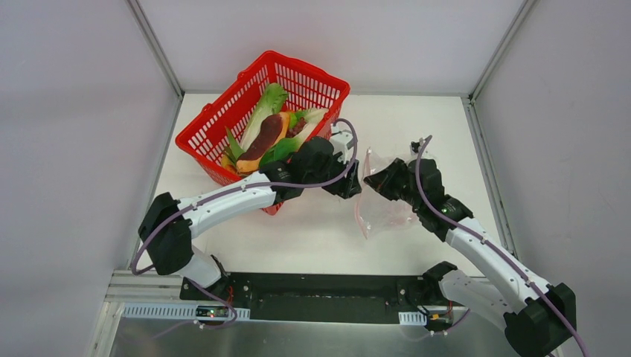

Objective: Place the food in the zip-top bag and seal the zipper
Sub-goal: Open the zipper of the food storage bag at the center of the board.

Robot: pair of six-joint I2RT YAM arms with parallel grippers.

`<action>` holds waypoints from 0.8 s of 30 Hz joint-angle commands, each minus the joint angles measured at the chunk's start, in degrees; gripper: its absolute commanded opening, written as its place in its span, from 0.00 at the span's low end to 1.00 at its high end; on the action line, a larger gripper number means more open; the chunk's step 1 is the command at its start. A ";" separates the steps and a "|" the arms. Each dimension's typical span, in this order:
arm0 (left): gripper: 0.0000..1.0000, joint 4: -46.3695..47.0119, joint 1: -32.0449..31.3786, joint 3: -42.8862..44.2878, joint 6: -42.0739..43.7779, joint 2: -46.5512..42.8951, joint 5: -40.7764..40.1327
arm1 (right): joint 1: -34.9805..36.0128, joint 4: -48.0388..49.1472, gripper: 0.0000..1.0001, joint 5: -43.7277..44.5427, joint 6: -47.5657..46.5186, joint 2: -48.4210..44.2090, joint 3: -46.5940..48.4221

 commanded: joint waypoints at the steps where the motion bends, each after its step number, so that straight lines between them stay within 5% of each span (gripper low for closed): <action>1: 0.51 3.28 -0.59 1.98 -2.23 1.79 -0.14 | -0.55 -1.43 0.00 -1.39 -0.36 -0.61 3.02; 16: 0.44 4.22 -0.66 0.28 -3.36 3.83 -0.10 | -1.67 -1.36 0.00 -2.31 0.47 -1.01 4.61; 24: 0.01 3.52 -0.66 -0.63 -2.91 3.57 -1.07 | -2.81 -5.50 0.00 -2.88 -2.04 -1.86 8.75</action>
